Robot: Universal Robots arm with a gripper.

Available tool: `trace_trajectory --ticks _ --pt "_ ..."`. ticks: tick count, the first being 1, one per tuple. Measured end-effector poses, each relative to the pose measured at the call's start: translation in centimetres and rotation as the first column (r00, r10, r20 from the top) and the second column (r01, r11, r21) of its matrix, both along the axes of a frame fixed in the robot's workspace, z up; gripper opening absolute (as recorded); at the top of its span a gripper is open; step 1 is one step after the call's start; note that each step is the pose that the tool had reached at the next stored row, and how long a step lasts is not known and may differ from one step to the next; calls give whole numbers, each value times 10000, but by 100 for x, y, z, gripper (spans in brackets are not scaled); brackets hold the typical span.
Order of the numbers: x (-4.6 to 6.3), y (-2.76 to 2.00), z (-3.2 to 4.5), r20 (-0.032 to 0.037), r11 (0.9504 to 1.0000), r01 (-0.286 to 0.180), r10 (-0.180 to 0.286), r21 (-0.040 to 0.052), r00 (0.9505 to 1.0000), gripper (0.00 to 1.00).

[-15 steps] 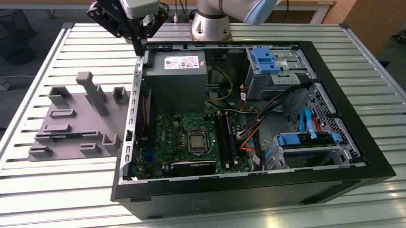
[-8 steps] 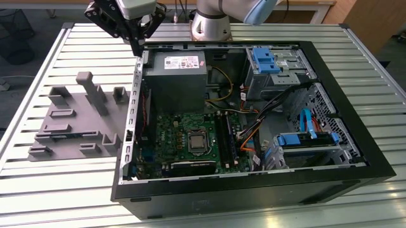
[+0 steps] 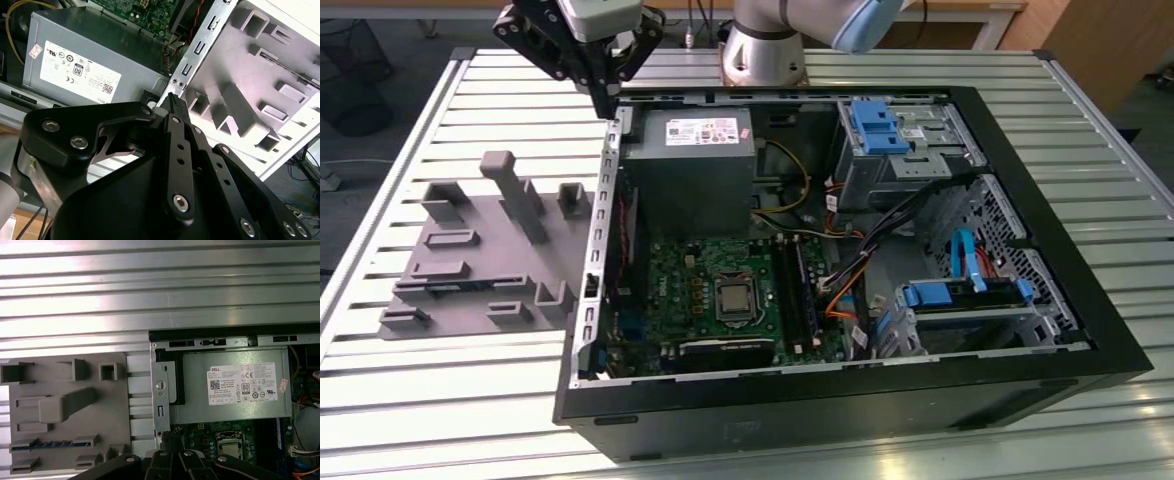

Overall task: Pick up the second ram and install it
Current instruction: 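Reach for the second ram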

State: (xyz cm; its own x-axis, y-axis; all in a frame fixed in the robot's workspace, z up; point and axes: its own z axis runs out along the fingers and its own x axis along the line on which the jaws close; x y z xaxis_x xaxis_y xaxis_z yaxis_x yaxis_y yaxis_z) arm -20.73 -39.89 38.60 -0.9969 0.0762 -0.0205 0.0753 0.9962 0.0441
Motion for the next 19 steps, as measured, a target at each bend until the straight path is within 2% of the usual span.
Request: trace_trajectory --ticks 19 --pt "-98 0 -14 -8 10000 0 0 0 10000 11"
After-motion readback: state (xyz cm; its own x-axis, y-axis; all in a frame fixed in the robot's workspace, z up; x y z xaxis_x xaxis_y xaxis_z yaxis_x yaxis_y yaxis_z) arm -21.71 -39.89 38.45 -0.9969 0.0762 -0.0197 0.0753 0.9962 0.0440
